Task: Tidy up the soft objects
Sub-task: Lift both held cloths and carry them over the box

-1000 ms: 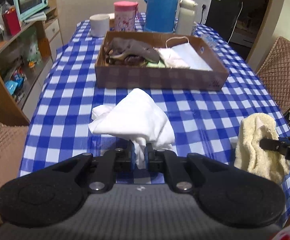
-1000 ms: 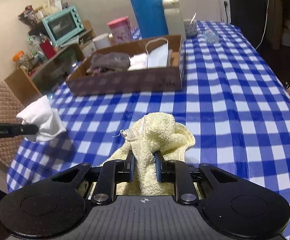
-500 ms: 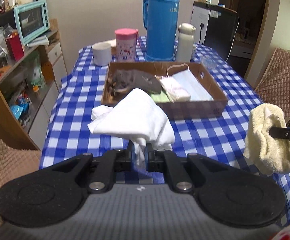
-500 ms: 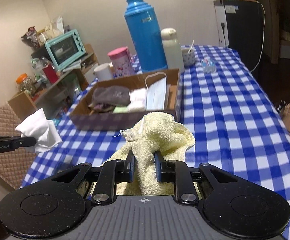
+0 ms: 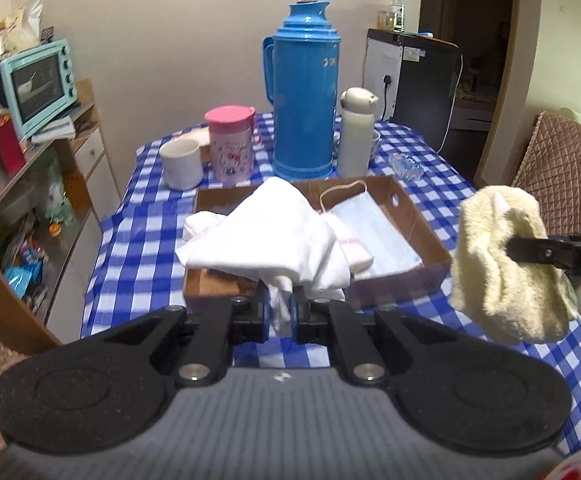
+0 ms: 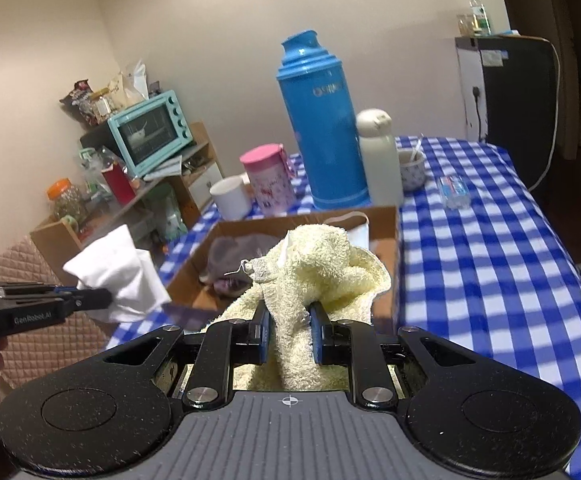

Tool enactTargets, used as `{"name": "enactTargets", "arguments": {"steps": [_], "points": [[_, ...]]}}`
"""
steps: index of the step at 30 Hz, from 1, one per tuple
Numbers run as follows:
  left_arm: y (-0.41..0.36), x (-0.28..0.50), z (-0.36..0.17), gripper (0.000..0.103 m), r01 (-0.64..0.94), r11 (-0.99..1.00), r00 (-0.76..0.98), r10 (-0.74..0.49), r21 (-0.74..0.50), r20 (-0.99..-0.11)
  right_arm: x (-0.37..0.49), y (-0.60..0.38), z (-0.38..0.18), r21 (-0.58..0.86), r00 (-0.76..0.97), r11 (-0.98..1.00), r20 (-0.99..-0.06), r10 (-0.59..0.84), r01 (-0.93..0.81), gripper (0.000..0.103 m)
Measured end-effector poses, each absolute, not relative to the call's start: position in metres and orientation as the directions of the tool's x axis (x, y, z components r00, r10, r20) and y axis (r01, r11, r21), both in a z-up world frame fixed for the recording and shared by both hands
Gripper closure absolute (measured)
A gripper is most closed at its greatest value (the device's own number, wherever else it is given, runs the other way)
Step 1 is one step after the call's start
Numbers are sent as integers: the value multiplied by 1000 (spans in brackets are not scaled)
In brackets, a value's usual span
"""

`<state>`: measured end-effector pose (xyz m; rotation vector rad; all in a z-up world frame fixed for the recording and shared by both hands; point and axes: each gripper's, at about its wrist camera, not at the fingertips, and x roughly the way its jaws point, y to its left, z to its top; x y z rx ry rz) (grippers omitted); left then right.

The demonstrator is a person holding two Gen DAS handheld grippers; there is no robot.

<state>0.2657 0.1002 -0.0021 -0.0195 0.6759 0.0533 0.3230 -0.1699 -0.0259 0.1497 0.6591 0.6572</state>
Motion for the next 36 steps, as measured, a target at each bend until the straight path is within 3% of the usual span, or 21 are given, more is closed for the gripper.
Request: {"name": "enactTargets", "arguments": {"steps": [12,31,36], "points": [[102,341,-8,95,8,1000,775,2,13,-632,395,-132,-24,319,608,786,-503,614,-530,83],[104,433,-71,94,104,994,679,-81,-13,-730,477,-93,-71,275,581,785,-547,602,-555,83],[110,445,-86,71,98,995,640,-72,-12,-765,488,-86,-83,277,566,785,-566,599,-554,83]]}}
